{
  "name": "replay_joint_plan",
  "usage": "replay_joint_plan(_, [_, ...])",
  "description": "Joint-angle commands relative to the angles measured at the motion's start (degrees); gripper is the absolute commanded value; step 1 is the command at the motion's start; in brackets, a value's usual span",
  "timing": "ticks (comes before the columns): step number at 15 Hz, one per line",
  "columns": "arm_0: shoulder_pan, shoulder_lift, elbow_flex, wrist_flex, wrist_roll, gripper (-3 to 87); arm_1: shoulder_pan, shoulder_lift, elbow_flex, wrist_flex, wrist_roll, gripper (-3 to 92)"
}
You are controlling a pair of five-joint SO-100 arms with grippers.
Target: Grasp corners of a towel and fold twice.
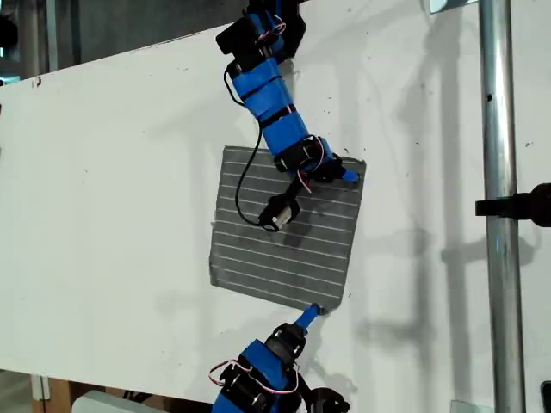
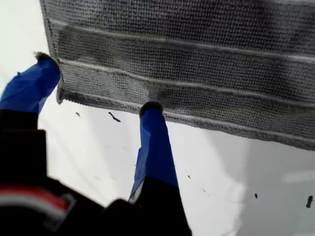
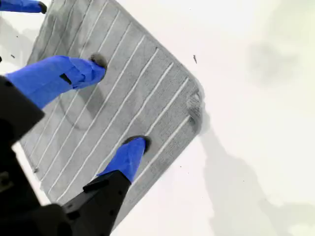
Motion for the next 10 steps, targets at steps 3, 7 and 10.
replay_joint_plan(3, [0.2, 0.8, 0.3, 0.1, -1.9, 25.7, -0.5, -6.3, -5.4, -2.6, -0.4, 33.4])
replay_joint_plan(7, [0.0, 0.8, 1.8, -0.9, -2.6, 25.6, -1.5, -12.7, -9.5, -1.8, 0.8, -0.2])
replay_joint_plan(10, [-0.7, 0.9, 1.8, -1.0, -2.5, 25.0, -1.1, -11.5, -9.2, -0.9, 0.3, -0.2])
